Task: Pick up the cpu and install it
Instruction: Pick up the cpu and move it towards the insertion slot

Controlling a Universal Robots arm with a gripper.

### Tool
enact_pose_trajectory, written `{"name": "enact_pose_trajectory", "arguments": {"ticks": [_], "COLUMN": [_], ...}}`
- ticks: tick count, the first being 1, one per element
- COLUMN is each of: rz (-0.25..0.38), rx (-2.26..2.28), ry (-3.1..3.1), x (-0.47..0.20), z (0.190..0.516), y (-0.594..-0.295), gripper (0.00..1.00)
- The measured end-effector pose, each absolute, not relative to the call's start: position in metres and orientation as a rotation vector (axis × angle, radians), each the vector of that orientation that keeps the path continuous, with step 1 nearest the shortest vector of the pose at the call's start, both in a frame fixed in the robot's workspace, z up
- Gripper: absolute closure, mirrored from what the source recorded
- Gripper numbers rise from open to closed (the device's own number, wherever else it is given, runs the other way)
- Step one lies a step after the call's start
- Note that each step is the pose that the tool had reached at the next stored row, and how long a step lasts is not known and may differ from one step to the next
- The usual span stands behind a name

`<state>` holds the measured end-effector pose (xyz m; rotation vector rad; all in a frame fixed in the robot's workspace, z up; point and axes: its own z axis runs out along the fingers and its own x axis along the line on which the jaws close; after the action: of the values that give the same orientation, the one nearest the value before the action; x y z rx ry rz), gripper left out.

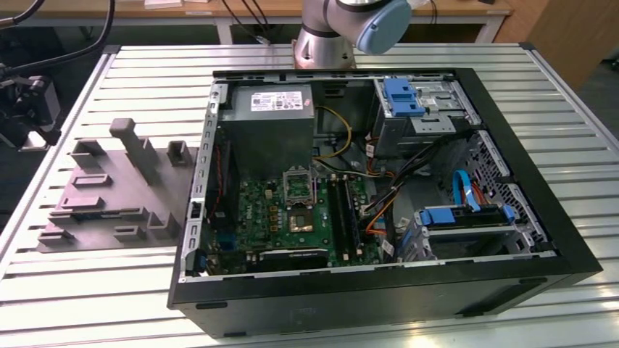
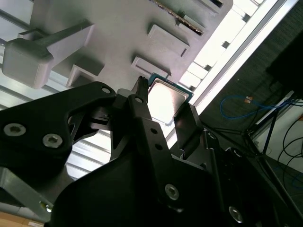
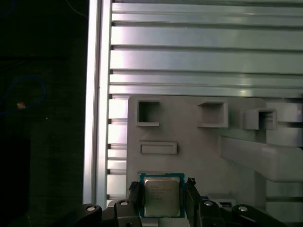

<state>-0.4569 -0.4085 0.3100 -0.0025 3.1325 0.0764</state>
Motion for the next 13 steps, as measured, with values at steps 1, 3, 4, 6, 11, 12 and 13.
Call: {"name": "enact_pose_trajectory", "arguments": {"ticks": [1, 3, 4, 6, 11, 12, 13], "rz": [0.076, 0.077, 0.076, 0.076, 0.076, 0.077, 0.076], "rx": [-0.003, -0.003, -0.003, -0.003, -0.003, -0.003, -0.003], "ry": [3.132, 3.133, 3.133, 3.133, 3.132, 3.132, 3.132], "x": [-0.457, -0.457, -0.457, -0.457, -0.457, -0.457, -0.457], "z": [0.311, 0.313, 0.314, 0.316, 0.321, 0.322, 0.323], "y": [-0.408, -0.408, -0.408, -0.408, -0.408, -0.408, -0.408], "gripper": [0.53, 0.53, 0.53, 0.53, 0.53, 0.53, 0.53]}}
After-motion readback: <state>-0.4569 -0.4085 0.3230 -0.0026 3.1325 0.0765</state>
